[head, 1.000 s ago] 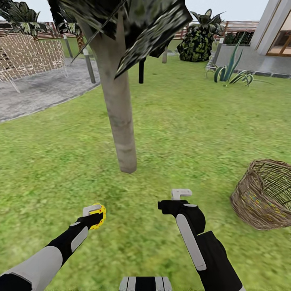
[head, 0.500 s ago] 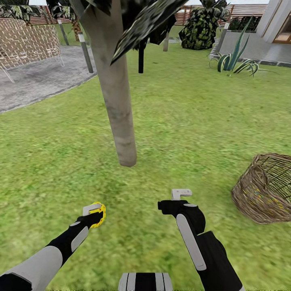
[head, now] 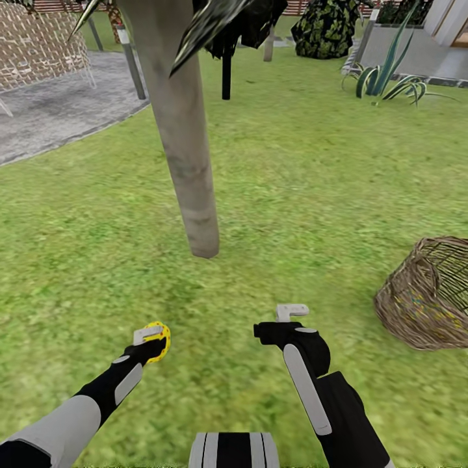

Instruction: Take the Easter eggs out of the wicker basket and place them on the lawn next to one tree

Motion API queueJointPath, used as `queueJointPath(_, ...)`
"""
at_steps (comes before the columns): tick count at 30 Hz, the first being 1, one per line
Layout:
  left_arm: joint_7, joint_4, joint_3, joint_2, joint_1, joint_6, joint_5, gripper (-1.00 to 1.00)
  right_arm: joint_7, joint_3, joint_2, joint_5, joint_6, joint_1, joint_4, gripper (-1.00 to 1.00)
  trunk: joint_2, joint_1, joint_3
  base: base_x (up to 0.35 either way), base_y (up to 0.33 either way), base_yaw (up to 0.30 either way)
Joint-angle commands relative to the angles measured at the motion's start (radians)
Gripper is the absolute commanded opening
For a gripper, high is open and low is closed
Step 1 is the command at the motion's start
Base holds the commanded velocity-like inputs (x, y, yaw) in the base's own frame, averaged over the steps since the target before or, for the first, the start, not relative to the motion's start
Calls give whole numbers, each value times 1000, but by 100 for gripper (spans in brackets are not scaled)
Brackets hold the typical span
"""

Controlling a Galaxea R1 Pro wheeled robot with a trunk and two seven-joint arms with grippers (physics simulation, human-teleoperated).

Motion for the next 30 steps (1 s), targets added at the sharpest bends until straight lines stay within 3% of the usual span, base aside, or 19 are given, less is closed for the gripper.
queueJointPath(1, 9, 1, -9, 2, 0, -3, 14, -100, -10, 1, 0, -10, 3, -1, -1, 100, 0, 1, -5, 0, 0, 0)
queueJointPath(7, 10, 1, -9, 2, 1, -13, 14, -100, -10, 1, 0, -10, 2, -1, -1, 100, -2, 3, -28, 0, 0, 0)
queueJointPath(26, 10, 2, -8, 2, 1, -13, 14, -100, -10, 1, 0, -10, 2, -1, -1, 100, -2, 4, -36, 0, 0, 0)
queueJointPath(27, 10, 2, -9, 2, 1, -13, 14, 100, -10, 1, 0, -10, 3, -1, -1, 100, -2, 4, -36, 0, 0, 0)
queueJointPath(30, 10, 2, -8, 2, 1, -13, 14, 100, -10, 1, 0, -10, 2, -1, -1, 100, -2, 4, -36, 0, 0, 0)
